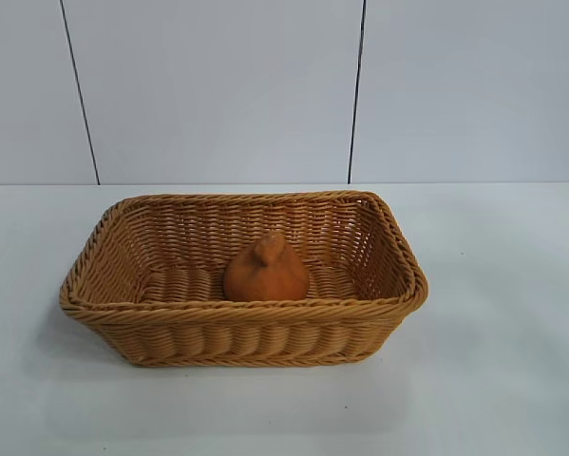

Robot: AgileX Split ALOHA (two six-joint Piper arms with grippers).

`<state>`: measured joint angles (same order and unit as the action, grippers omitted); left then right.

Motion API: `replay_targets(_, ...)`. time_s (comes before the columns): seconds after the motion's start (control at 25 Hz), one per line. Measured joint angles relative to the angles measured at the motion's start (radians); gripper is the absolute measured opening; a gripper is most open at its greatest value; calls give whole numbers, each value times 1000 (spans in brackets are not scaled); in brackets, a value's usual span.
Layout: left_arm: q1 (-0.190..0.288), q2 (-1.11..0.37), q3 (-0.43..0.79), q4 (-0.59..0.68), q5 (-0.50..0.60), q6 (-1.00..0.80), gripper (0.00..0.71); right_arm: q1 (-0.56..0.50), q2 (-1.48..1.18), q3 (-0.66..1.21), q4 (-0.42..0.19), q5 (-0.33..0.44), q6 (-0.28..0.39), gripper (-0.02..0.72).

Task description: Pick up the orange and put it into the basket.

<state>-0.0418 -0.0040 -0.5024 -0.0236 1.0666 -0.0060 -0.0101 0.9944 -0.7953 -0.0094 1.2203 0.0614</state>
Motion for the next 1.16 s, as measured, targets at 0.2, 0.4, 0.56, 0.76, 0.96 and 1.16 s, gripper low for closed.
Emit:
replay_targets(0.2,0,0,0,0,0,0,666,0,-350,176,1,-64,-1,652)
replay_targets(0.4,0,0,0,0,0,0,666,0,-658,274,2,-129,-19,652)
replay_targets(0.56,0,0,0,0,0,0,666,0,-827,305,9,-179,-23,652)
replay_targets(0.76,0,0,0,0,0,0,666,0,-969,308,9,-195,-26,652)
replay_targets(0.96,0,0,0,0,0,0,666,0,-1000,308,9,-195,-26,652)
replay_targets(1.16,0,0,0,1,0,0,666,0,-1000,308,9,-195,-26,652)
